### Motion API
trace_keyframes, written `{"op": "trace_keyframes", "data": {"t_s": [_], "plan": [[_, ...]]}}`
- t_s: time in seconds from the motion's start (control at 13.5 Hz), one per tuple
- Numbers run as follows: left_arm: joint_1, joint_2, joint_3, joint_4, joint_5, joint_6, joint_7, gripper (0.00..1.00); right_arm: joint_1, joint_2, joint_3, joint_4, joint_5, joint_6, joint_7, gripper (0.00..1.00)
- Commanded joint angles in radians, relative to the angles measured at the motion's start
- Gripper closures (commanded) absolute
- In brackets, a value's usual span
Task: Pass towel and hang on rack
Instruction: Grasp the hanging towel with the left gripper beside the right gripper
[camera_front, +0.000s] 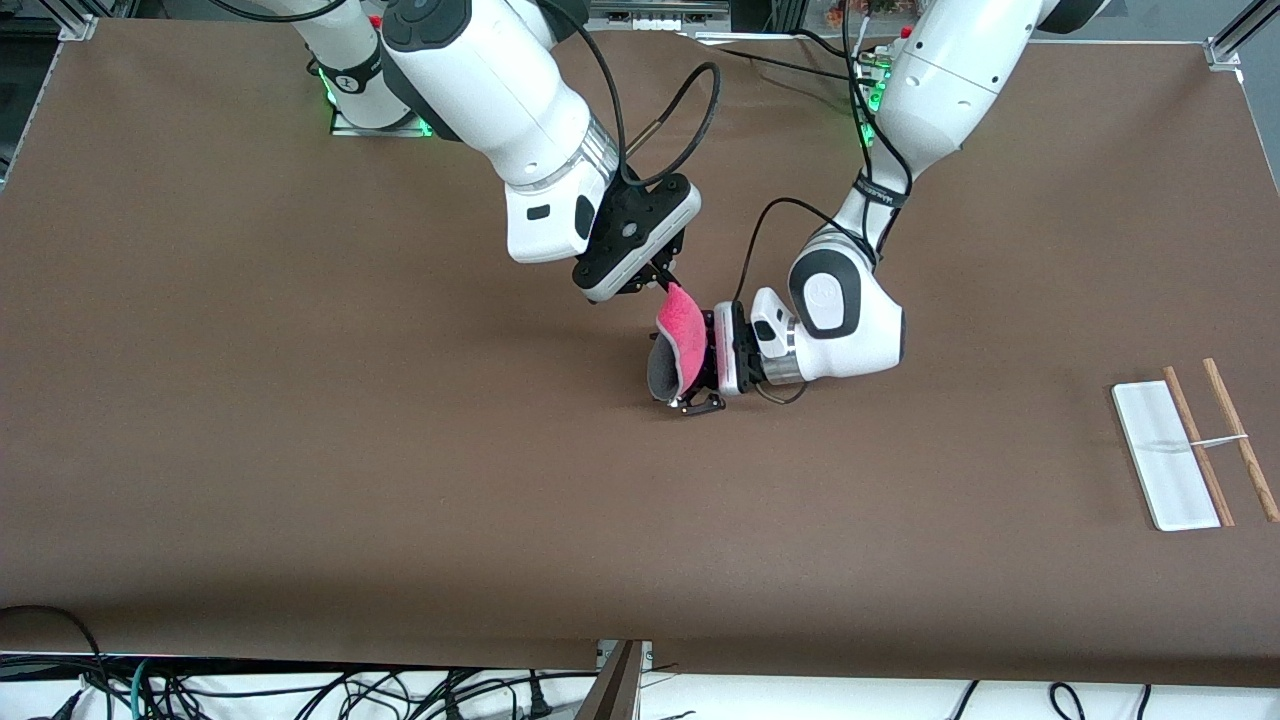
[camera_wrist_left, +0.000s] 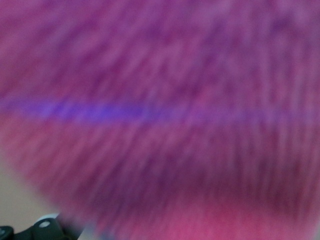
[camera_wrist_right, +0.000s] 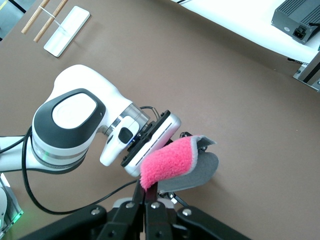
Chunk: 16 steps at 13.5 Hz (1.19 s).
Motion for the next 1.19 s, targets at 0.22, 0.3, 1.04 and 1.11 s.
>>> {"op": "trace_keyframes", "data": {"t_s": [0.22, 0.3, 1.04, 1.11], "plan": [[-0.003, -0.068, -0.012, -0.019, -0.021, 0.014, 0.032, 0.26, -0.004, -0.014, 0.002, 0.0, 0.003, -0.001, 0.014, 1.0], [-0.003, -0.071, -0.012, -0.019, -0.021, 0.014, 0.034, 0.49, -0.004, -0.014, 0.002, 0.0, 0.003, -0.001, 0.014, 1.0], [0.024, -0.06, -0.008, -0.02, -0.011, 0.017, 0.028, 1.0, -0.004, -0.014, 0.004, 0.0, 0.003, -0.001, 0.014, 1.0], [0.029, -0.063, -0.006, -0.02, -0.011, 0.016, 0.026, 1.0, -0.004, -0.014, 0.002, 0.0, 0.003, -0.001, 0.014, 1.0]]}}
